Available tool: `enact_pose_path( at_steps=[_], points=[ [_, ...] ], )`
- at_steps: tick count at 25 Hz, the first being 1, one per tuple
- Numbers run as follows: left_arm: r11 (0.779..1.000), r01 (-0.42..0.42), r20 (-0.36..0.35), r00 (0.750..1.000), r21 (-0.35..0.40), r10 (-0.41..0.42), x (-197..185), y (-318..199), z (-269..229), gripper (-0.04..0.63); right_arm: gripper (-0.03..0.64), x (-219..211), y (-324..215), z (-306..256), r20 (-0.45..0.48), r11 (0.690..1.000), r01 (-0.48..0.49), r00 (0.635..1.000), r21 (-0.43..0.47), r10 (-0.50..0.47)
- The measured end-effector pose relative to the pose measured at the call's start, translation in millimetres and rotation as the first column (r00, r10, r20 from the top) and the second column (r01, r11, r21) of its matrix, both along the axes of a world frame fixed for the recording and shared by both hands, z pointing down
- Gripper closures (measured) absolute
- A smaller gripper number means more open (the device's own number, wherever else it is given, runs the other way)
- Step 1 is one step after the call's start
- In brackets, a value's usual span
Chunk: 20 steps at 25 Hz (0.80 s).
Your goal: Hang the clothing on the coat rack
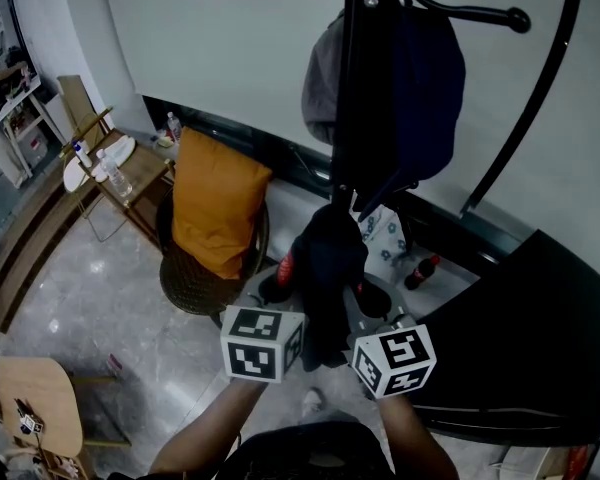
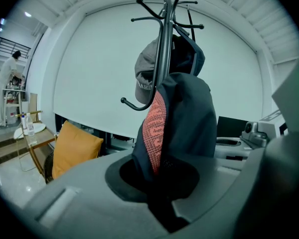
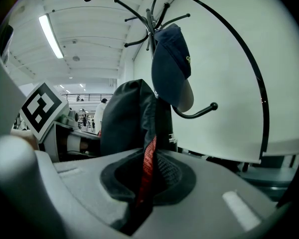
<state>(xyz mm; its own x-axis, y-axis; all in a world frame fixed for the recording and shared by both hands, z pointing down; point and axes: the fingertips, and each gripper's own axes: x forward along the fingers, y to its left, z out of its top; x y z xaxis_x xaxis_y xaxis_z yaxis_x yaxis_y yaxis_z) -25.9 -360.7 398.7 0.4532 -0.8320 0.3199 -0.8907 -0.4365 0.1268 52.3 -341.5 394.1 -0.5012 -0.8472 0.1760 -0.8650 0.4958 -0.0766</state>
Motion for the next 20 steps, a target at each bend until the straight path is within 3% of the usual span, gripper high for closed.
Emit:
enact_pose_path(
  at_steps=[20],
  points=[
    [1.000,-0.008,0.000,1.000,-0.005,0.008,3,-21,5,0.572,0.588,-2,-23,9,-0.004,1.000,0.007,1.000,-0.013,-0.007]
  ],
)
